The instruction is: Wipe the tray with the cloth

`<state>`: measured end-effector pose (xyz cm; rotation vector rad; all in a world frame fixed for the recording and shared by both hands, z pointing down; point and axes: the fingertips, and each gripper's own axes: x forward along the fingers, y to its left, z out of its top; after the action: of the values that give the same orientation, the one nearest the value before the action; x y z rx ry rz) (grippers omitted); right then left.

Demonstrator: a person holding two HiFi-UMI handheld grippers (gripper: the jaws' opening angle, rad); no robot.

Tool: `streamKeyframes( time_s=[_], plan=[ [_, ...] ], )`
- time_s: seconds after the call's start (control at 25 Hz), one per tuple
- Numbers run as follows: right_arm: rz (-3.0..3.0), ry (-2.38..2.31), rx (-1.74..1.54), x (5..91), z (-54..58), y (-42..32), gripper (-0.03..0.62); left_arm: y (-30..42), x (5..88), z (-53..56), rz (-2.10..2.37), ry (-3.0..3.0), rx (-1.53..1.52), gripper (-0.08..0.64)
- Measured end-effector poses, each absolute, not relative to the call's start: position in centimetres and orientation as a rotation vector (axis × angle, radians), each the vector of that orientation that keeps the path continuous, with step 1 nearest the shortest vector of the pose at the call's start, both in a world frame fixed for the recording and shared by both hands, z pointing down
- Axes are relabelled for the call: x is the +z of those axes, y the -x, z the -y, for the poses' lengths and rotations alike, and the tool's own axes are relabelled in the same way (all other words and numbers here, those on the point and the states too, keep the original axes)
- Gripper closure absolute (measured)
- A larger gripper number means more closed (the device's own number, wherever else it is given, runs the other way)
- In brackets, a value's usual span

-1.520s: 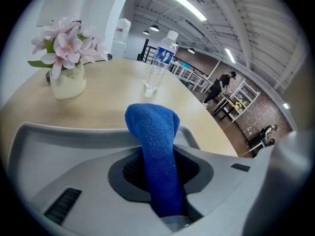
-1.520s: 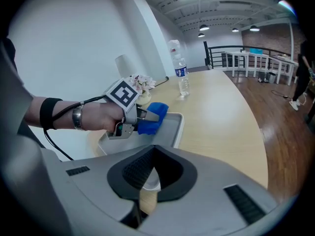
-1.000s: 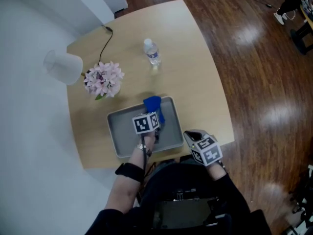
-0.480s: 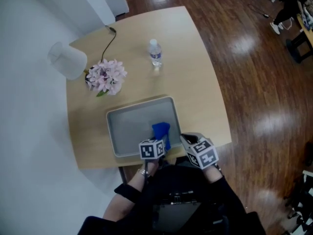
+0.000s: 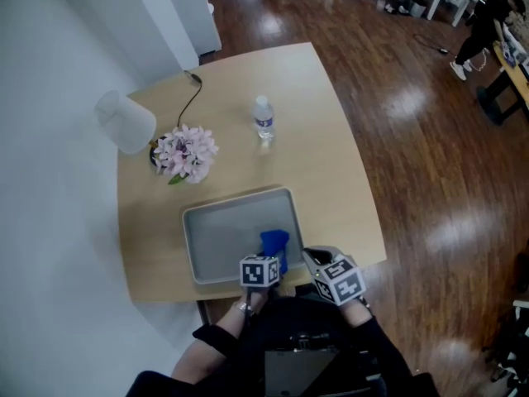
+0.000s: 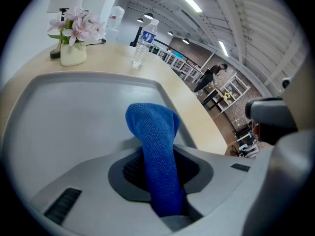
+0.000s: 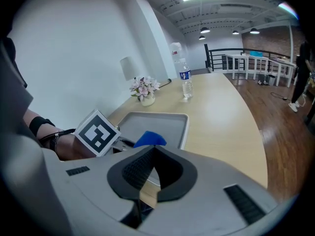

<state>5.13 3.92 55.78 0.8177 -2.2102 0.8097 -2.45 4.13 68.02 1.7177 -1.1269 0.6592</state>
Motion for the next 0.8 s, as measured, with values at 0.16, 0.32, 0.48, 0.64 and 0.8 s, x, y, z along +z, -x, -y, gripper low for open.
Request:
streamKeyframes(
  time_s=[0.16, 0.32, 0.48, 0.64, 0.8],
  plan=[
    [2.214, -0.833, 0.859, 56.0, -3.9, -6.1, 0.587, 2.4, 66.4, 0.8, 1.174, -1.734, 0.567, 0.445],
    [2.217, -0.823, 0.893, 57.0, -3.4, -6.5, 0.588, 2.5, 66.6, 8.9, 1.245, -1.718, 0.502, 0.444],
    [2.215, -0.797, 0.867, 57.6, -2.9, -7.3, 0.587, 1.9, 67.5, 13.6, 1.276, -1.687, 0.49, 0.443],
    [2.211, -0.809, 0.893, 57.9, -2.1, -8.3, 0.588, 1.8, 68.1, 14.5, 1.314, -1.664, 0.496, 0.445],
    [2.21, -0.819, 0.905, 58.2, -1.1, -9.1, 0.588, 1.9, 68.2, 14.4, 1.34, -1.664, 0.471, 0.445]
  ],
)
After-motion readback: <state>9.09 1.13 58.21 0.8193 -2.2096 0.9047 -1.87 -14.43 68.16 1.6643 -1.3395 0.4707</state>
